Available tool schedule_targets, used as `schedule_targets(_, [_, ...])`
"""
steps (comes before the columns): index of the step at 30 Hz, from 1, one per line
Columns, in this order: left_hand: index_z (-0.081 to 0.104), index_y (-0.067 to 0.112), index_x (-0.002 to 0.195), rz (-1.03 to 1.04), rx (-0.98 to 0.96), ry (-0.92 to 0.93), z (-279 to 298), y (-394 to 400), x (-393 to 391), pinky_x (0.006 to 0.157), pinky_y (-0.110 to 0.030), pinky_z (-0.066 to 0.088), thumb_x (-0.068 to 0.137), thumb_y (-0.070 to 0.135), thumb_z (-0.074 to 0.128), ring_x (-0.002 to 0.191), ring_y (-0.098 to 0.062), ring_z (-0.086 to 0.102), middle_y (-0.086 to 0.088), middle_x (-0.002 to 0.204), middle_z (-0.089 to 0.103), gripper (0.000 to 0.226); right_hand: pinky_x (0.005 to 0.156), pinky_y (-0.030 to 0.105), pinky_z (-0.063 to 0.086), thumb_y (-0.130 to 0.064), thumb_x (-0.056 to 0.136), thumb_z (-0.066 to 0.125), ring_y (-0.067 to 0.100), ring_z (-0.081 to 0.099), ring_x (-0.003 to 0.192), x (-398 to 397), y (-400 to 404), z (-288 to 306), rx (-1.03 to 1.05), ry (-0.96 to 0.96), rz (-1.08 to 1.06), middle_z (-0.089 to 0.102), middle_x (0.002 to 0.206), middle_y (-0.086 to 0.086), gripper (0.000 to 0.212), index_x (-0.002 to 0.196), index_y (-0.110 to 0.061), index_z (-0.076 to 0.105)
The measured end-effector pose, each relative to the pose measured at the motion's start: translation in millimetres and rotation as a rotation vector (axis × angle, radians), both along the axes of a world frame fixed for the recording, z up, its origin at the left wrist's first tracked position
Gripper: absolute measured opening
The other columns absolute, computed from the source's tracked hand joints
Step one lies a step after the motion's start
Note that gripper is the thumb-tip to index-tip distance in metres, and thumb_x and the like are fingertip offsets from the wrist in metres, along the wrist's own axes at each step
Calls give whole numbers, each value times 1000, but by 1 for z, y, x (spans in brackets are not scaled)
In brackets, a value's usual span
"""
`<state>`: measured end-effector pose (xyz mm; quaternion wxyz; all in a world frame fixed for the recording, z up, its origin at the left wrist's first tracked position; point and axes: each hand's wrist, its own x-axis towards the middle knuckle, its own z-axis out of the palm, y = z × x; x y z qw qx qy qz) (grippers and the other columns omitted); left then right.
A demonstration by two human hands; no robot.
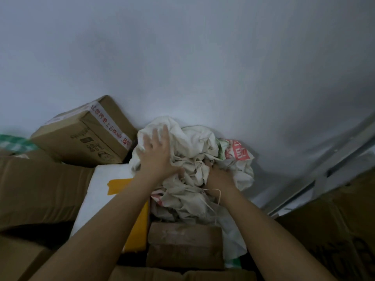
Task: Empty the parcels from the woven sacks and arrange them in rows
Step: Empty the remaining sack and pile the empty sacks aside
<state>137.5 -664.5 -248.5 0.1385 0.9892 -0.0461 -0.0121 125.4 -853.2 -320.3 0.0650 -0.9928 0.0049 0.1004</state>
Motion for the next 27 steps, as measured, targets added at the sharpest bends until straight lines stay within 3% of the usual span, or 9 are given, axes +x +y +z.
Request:
schedule_targets(2, [-18,22,149,-178,32,-27,-7,-16,-3,106,-62,28,57,68,76,142,-43,12,-16,159,0,139,96,45,45,-55,80,61,35,53,119,-6,-5,6,75,-14,-6,44,142,13,94,150,-21,8])
schedule_targets(4, [-6,19,151,-303,247,-103,-23,-31,-13,97,-65,38,56,67,77,135,-47,29,-22,156,13,135,97,44,46,-56,68,73,32,55,120,-12,-13,21,340,22,-29,48,141,6,107,146,-30,5])
schedule_targets(6, [-11,22,151,-357,380,-66,-41,-38,-14,102,-67,29,74,59,69,139,-48,18,-21,158,-1,118,101,44,43,-61,59,78,25,51,123,-19,-18,37,449,-9,-1,49,139,0,112,143,-37,8])
schedule_targets(9, [-12,26,151,-353,450,77,-36,-42,-5,106,-66,20,82,51,66,142,-47,6,-17,158,-13,108,117,53,15,-79,57,68,32,15,141,-22,-16,59,27,-254,134,16,154,8,124,151,-34,1])
schedule_targets(12, [-4,23,152,-365,459,111,-37,-44,1,107,-65,21,84,48,64,142,-45,7,-15,159,-12,100,112,63,-8,-88,51,61,42,-22,143,-13,-9,65,-171,-96,142,-28,156,11,139,145,-38,-28])
schedule_targets(14, [-4,23,152,-382,473,129,-39,-41,2,108,-65,21,86,45,64,143,-45,7,-14,159,-12,98,114,66,2,-84,48,69,46,-7,145,-8,-1,52,-112,151,111,-26,157,14,148,136,-40,-42])
schedule_targets(16, [-6,25,152,-412,458,160,-47,-38,7,108,-65,19,84,45,66,143,-44,5,-14,159,-12,101,113,65,16,-74,50,78,46,12,144,-6,8,34,-85,242,103,-19,158,19,154,133,-36,-45])
schedule_targets(20, [-3,24,153,-435,394,216,-63,-37,25,109,-65,20,84,45,65,143,-44,7,-13,159,-9,99,109,62,27,-61,62,80,47,26,139,8,18,14,-175,232,79,-9,158,25,143,142,-33,-35])
schedule_targets(27, [-1,17,153,-446,401,166,-84,-36,31,111,-55,26,87,38,61,142,-42,14,-17,158,-6,94,110,61,25,-54,78,71,47,25,138,15,22,-11,-237,168,56,-4,157,24,121,148,-33,-25])
